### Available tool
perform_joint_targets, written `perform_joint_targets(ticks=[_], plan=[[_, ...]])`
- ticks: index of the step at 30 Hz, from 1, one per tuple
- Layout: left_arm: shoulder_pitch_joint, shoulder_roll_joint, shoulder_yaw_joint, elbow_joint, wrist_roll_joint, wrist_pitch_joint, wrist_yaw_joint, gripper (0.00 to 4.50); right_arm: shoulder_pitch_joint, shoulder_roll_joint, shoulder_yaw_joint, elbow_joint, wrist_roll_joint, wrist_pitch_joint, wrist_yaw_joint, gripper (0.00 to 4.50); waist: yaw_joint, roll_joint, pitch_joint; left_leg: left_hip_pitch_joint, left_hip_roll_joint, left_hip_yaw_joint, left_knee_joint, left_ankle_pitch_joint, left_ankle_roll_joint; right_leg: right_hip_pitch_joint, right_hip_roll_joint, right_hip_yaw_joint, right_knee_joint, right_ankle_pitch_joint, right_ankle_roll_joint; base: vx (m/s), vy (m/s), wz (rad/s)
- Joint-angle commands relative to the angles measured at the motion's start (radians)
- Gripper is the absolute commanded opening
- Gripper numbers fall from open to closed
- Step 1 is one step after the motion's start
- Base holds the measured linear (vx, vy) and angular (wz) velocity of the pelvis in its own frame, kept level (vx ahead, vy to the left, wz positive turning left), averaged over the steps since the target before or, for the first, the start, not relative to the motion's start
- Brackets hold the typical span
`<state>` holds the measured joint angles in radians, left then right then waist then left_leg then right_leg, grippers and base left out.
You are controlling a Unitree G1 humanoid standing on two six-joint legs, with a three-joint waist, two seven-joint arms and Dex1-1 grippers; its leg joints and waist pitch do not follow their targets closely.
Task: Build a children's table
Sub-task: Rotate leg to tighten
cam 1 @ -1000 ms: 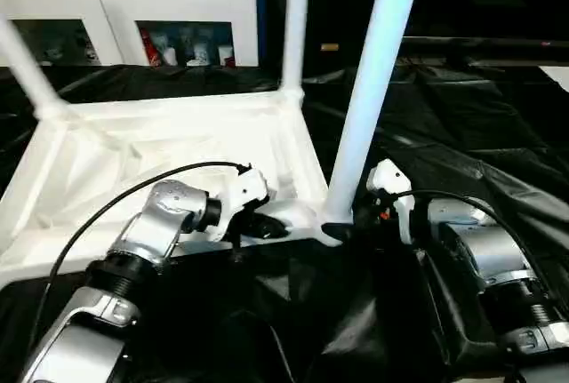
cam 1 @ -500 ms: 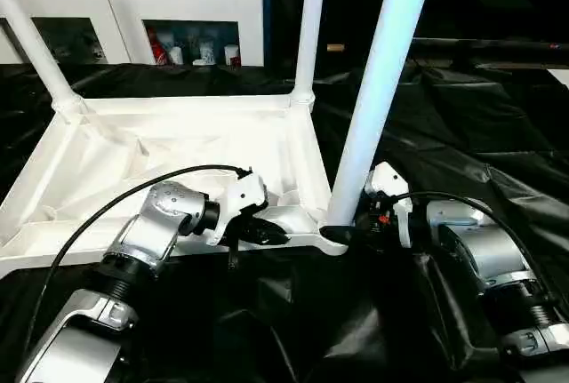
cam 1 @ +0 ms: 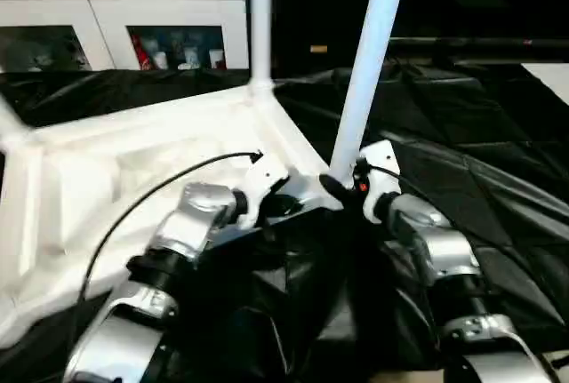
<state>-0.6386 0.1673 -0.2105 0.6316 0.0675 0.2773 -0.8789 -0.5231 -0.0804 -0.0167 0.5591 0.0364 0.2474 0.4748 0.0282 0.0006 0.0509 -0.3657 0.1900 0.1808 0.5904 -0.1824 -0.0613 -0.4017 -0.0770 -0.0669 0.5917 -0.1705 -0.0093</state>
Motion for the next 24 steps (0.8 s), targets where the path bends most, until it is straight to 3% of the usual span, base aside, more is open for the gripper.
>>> perform_joint_targets(ticks=[1, 6, 9, 13, 18, 23, 24], plan=[[-0.058, -0.086, -0.04, -0.041, -0.026, -0.033, 0.002, 0.0, 0.001, 0.115, 0.127, 0.021, 0.004, 0.011, 0.098, 3.31, 0.0, 0.001, -0.057, 0.013, 0.035, -0.018, -0.08, -0.317, 0.008, 0.034, -0.066, 0.043, -0.092, -0.402, -0.163, 0.0, 0.0, 0.0], [-0.021, -0.034, -0.06, -0.073, -0.031, -0.073, -0.092, 0.0, 0.029, 0.056, 0.181, -0.037, 0.01, -0.004, 0.236, 3.82, 0.001, 0.001, -0.06, 0.006, 0.038, -0.018, -0.08, -0.278, 0.022, 0.044, -0.066, 0.045, -0.08, -0.317, -0.187, 0.0, 0.0, 0.0], [0.0, -0.001, -0.069, -0.092, -0.041, -0.086, -0.146, 0.0, 0.056, -0.016, 0.23, -0.097, 0.033, -0.001, 0.378, 3.82, 0.006, -0.001, -0.063, 0.006, 0.038, -0.013, -0.074, -0.233, 0.047, 0.05, -0.066, 0.046, -0.072, -0.23, -0.216, 0.0, 0.0, 0.0], [0.021, 0.045, -0.081, -0.118, -0.053, -0.101, -0.235, 0.0, 0.078, -0.11, 0.261, -0.162, 0.061, 0.004, 0.54, 3.82, 0.007, 0.0, -0.064, 0.006, 0.04, -0.011, -0.072, -0.205, 0.066, 0.05, -0.066, 0.046, -0.066, -0.182, -0.244, 0.0, 0.0, 0.0], [0.035, 0.089, -0.086, -0.136, -0.059, -0.12, -0.313, 0.0, 0.087, -0.184, 0.27, -0.199, 0.077, 0.016, 0.669, 3.82, 0.02, 0.001, -0.058, 0.013, 0.047, -0.009, -0.075, -0.244, 0.06, 0.045, -0.065, 0.046, -0.07, -0.245, -0.243, 0.0, 0.0, 0.0], [0.051, 0.15, -0.095, -0.149, -0.056, -0.133, -0.388, 0.0, 0.087, -0.248, 0.282, -0.209, 0.086, 0.029, 0.772, 3.82, 0.026, -0.004, -0.056, 0.013, 0.046, -0.011, -0.078, -0.274, 0.039, 0.045, -0.068, 0.046, -0.074, -0.321, -0.217, 0.0, 0.0, 0.0], [0.056, 0.163, -0.095, -0.147, -0.054, -0.141, -0.402, 0.0, 0.09, -0.257, 0.29, -0.215, 0.088, 0.037, 0.791, 3.6, 0.026, -0.004, -0.056, 0.013, 0.046, -0.01, -0.078, -0.271, 0.039, 0.044, -0.067, 0.047, -0.074, -0.322, -0.215, 0.0, 0.0, 0.0]])
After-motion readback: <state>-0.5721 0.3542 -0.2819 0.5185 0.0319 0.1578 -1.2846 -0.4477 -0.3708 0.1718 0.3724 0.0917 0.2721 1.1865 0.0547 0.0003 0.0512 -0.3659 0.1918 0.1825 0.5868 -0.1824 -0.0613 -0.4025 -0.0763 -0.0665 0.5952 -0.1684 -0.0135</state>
